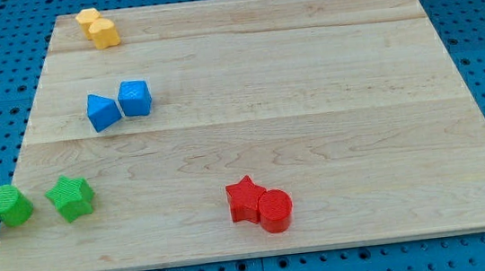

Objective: Move the green blocks slightly towards the right

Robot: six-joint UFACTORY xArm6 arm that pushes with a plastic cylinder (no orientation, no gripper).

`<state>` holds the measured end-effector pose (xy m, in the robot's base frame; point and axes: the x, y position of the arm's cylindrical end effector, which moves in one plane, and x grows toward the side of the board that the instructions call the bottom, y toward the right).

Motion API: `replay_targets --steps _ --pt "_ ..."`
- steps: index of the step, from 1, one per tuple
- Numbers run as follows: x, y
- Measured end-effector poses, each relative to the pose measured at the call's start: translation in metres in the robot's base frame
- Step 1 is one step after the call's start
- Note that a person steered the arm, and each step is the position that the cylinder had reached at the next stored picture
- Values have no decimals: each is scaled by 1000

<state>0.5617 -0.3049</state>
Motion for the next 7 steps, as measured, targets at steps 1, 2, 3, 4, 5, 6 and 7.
replay_targets --steps 1,2,3,4,5,6,7 --pt "-7 20" --pt "-9 27" --pt "-11 1" --pt "-51 5" --pt "-51 10" --pt "-44 71" --pt "-38 111"
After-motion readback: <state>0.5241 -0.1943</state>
